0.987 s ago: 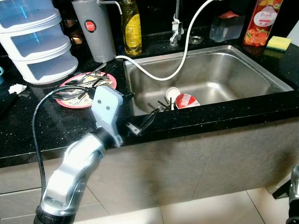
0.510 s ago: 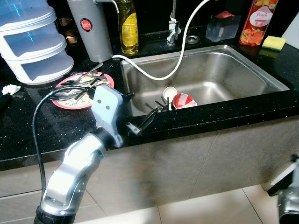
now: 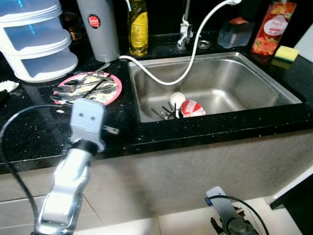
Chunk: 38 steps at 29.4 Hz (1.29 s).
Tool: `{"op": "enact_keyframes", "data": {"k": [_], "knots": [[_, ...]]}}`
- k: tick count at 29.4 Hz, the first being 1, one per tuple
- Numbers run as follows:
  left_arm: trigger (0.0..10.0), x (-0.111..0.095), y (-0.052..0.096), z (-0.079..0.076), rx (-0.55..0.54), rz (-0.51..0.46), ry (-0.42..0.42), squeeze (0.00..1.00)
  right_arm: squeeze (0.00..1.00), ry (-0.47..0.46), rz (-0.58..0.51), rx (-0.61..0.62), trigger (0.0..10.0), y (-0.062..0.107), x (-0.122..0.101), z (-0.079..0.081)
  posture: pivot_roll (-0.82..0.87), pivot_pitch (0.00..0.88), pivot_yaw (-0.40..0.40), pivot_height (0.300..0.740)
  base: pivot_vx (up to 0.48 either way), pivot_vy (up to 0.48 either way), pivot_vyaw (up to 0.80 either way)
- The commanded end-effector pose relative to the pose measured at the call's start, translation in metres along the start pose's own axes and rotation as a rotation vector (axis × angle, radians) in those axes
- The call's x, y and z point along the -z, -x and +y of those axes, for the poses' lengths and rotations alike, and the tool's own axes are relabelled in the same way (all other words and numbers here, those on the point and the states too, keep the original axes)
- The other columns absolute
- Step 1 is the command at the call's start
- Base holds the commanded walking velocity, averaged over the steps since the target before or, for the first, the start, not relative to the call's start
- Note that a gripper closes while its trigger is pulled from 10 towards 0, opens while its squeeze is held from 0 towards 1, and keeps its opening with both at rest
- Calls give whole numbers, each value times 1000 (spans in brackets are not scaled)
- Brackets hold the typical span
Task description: Kitchen organization
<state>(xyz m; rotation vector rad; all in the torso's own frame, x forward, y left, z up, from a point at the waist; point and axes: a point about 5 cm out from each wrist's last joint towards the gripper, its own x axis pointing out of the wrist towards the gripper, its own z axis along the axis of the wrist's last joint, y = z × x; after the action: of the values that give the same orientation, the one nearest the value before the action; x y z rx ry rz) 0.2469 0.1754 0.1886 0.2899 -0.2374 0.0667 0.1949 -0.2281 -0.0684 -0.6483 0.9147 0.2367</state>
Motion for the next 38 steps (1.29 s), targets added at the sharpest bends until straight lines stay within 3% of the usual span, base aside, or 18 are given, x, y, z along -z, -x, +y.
{"op": "enact_keyframes", "data": {"k": [1, 2, 3, 5, 7, 8, 9, 13, 18, 20, 21, 23, 25, 26, 28, 30, 34, 38], "knots": [[10000, 5, 7, 28, -203, 37, -118, 0, 0, 110, -1, -61, 10000, -1, -1, 9, 200, 0, -47, 740, 0, 0, 0], [10000, 5, 7, 28, -203, 37, -118, 0, 0, 110, -1, -61, 10000, -1, -1, 9, 200, 0, -47, 740, 0, 0, 0], [10000, 11, 17, 45, -347, 80, -130, 0, 0, 136, -4, -77, 10000, -1, -2, 11, 215, 0, -55, 740, 0, 0, 0], [10000, 15, 24, 57, -441, 111, -136, 0, 0, 148, -6, -86, 10000, -1, -3, 12, 223, 0, -58, 740, 0, 0, 0], [10000, 15, 24, 57, -441, 111, -136, 0, 0, 148, -6, -86, 10000, -1, -3, 12, 223, 0, -58, 740, 0, 0, 0], [10000, 21, 36, 71, -551, 157, -158, 0, 0, 157, -8, -92, 10000, -1, -3, 13, 235, 0, -65, 740, 0, 0, 0], [10000, 21, 36, 71, -551, 157, -158, 0, 0, 157, -8, -92, 10000, -1, -3, 13, 235, 0, -65, 740, 0, 0, 0], [10000, 63, 99, 122, -929, 384, -270, 0, 0, 210, 3, -137, 10000, 0, 1, 19, 280, 0, -76, 740, 0, 0, 0], [10000, 78, 114, 124, -931, 448, -316, 0, 0, 220, 6, -143, 10000, 0, 2, 21, 282, 0, -73, 740, 0, 0, 0], [10000, 105, 136, 110, -869, 562, -367, 0, 0, 221, 2, -144, 10000, 0, 1, 23, 273, 0, -62, 740, 0, 0, 0], [10000, 125, 147, 97, -801, 652, -336, 0, 0, 217, -1, -142, 10000, 0, 1, 24, 268, 0, -60, 740, 0, 0, 0], [10000, 160, 161, 63, -605, 807, -172, 0, 0, 212, -3, -142, 10000, 0, 0, 25, 263, 0, -61, 740, 0, 0, 0], [10000, 179, 166, 39, -446, 886, -43, 0, 0, 213, -1, -145, 10000, 0, 1, 26, 258, 0, -64, 740, 0, 0, 0], [10000, 179, 166, 39, -446, 886, -43, 0, 0, 213, -1, -145, 10000, 0, 1, 26, 258, 0, -64, 740, 0, 0, 0], [10000, 199, 175, 6, -233, 1011, 131, 0, 0, 219, 7, -158, 10000, 0, 3, 27, 252, 0, -65, 740, 0, 0, 0], [10000, 210, 181, -17, -51, 1076, 229, 0, 0, 224, 15, -167, 10000, 1, 6, 29, 239, 0, -63, 740, 0, 0, 0], [10000, 217, 182, -23, 48, 1096, 235, 0, 0, 219, 19, -177, 10000, 1, 7, 31, 232, 0, -62, 740, 0, 0, 0], [10000, 232, 186, -21, 118, 1151, 125, 0, 0, 220, 20, -194, 10000, 2, 7, 37, 221, 0, -55, 740, 0, 0, 0]]}}
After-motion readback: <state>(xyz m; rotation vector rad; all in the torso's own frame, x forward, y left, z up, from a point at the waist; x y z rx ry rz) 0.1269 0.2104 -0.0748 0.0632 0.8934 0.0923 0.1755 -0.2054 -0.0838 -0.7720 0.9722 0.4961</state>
